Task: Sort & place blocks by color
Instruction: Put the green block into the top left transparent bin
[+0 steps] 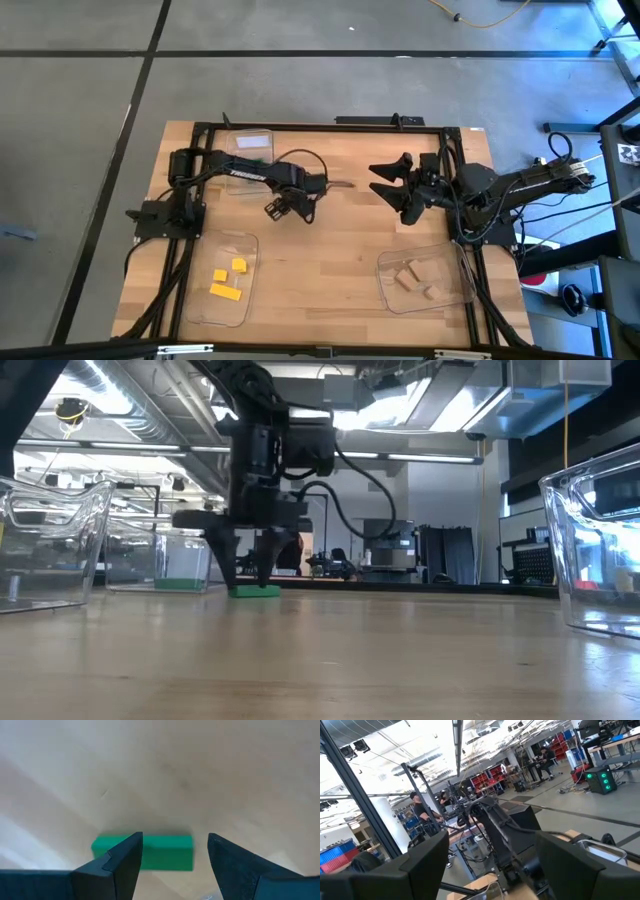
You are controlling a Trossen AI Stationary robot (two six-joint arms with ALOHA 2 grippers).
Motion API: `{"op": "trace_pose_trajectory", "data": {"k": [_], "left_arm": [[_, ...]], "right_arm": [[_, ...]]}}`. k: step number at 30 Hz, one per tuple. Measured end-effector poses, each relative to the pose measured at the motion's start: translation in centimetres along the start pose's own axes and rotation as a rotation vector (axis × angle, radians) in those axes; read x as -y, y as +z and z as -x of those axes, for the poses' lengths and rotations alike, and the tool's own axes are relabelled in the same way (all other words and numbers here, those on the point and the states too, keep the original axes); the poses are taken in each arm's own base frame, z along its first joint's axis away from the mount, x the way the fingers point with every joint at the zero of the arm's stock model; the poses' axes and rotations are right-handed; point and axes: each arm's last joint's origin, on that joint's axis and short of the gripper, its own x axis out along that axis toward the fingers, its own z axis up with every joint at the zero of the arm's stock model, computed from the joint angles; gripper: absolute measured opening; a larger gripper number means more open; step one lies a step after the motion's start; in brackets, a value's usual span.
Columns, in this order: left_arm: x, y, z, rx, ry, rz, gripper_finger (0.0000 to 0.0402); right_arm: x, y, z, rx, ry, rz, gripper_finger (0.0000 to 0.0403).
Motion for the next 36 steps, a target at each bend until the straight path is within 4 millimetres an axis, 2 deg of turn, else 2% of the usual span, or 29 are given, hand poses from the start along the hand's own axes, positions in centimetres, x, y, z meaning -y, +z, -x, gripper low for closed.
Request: {"op": "trace_pose_trajectory", "data": {"k": [4,11,16,18,24,33,36], "left_arm": [[-1.3,-1.2,0.6,0.095,0.004,0.230,0.0214],[-4.6,-3.7,2.7,0.362,0.041,0.890,0.0214],[-5.0,-4.7,2.5,0.347,-0.005,1.493,0.0214],[-5.0,-4.9,2.3,0.320,0.005,1.632,0.0214],[-4.6,-4.4,1.9,0.262,0.089,1.698,0.0214],[-3.8,-4.8,-0.2,0.065,0.063,1.607,0.0214],[-3.8,-4.7,-0.5,0.084,0.020,1.620,0.0214]], "right_arm": [[0.0,-0.1,0.0,-0.004,-0.002,0.004,0.0295],[0.1,-0.1,0.0,-0.012,-0.005,0.012,0.0295],[0.1,-0.2,0.0,-0.015,-0.006,0.015,0.0295],[0.1,-0.2,0.0,-0.014,-0.006,0.025,0.0295],[0.1,-0.2,0.0,-0.014,-0.006,0.028,0.0295],[0.1,-0.3,0.0,-0.026,-0.011,0.036,0.0295],[0.1,-0.3,0.0,-0.028,-0.012,0.037,0.0295]]}}
